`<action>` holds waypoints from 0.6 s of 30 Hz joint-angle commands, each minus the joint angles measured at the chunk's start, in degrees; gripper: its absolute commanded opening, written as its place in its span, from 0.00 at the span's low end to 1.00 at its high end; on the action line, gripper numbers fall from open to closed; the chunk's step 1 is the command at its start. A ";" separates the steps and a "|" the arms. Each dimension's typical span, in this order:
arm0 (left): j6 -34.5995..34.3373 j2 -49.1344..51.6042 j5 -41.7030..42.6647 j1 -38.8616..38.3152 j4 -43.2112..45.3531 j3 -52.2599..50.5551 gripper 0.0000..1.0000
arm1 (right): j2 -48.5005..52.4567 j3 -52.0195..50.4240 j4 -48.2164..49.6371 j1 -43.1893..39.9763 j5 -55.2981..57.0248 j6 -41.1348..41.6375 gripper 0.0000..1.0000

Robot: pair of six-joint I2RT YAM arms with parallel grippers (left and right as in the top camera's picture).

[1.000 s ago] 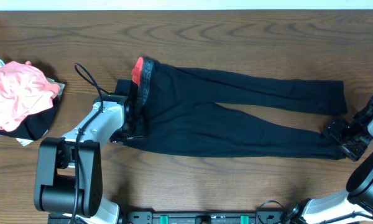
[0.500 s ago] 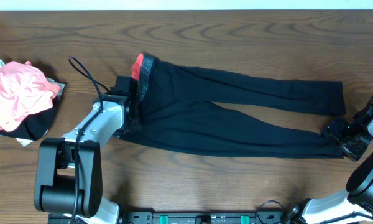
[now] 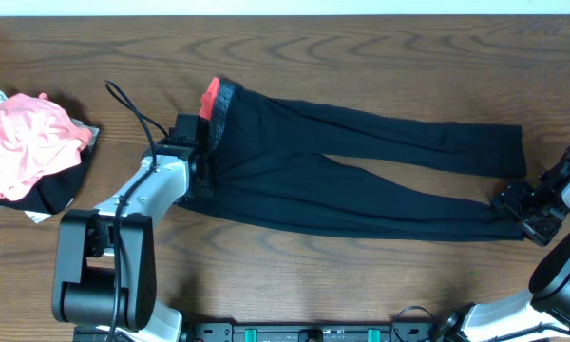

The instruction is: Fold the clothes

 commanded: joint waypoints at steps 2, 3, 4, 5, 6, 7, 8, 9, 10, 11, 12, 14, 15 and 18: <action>5.03 0.98 -2.49 1.68 1.57 -0.83 0.73 | 1.07 -1.81 0.33 0.11 -2.40 0.46 0.85; 5.70 0.98 -2.12 1.99 1.97 -0.83 0.72 | 1.07 -1.81 0.33 0.11 -2.40 0.46 0.85; 5.88 0.98 -1.68 2.40 2.34 -0.83 0.72 | 1.07 -1.81 0.33 0.11 -2.40 0.46 0.85; 6.32 0.98 -0.57 2.80 2.67 -0.83 0.72 | 1.07 -1.81 0.33 0.11 -2.40 0.46 0.85; 8.04 0.98 2.80 3.41 2.93 -0.83 0.72 | 1.07 -1.81 0.33 0.11 -2.40 0.46 0.85; 9.86 0.98 5.97 3.96 3.10 -0.83 0.72 | 1.07 -1.81 0.33 0.11 -2.40 0.46 0.85; 11.80 0.98 9.42 4.59 3.21 -0.83 0.72 | 1.07 -1.81 0.35 0.11 -2.40 0.46 0.85; 13.03 0.98 11.63 5.20 3.21 -0.83 0.72 | 1.07 -1.81 0.37 0.11 -2.40 0.46 0.85; 13.53 0.98 12.76 5.81 3.26 -0.83 0.72 | 1.07 -1.81 0.39 0.11 -2.40 0.46 0.85; 13.55 0.98 13.11 6.69 3.50 -0.83 0.72 | 1.07 -1.81 0.46 0.11 -2.40 0.46 0.85; 13.57 0.98 13.14 7.32 3.63 -0.83 0.72 | 1.07 -1.81 0.55 0.11 -2.40 0.46 0.85; 13.57 0.98 13.20 8.76 4.09 -0.83 0.72 | 1.07 -1.81 0.61 0.11 -2.40 0.46 0.85; 13.57 0.98 13.57 9.46 4.20 -0.83 0.72 | 1.07 -1.81 0.66 0.11 -2.40 0.46 0.85; 13.57 0.98 16.92 11.30 4.11 -0.85 0.72 | 1.07 -1.81 0.72 0.11 -2.40 0.46 0.85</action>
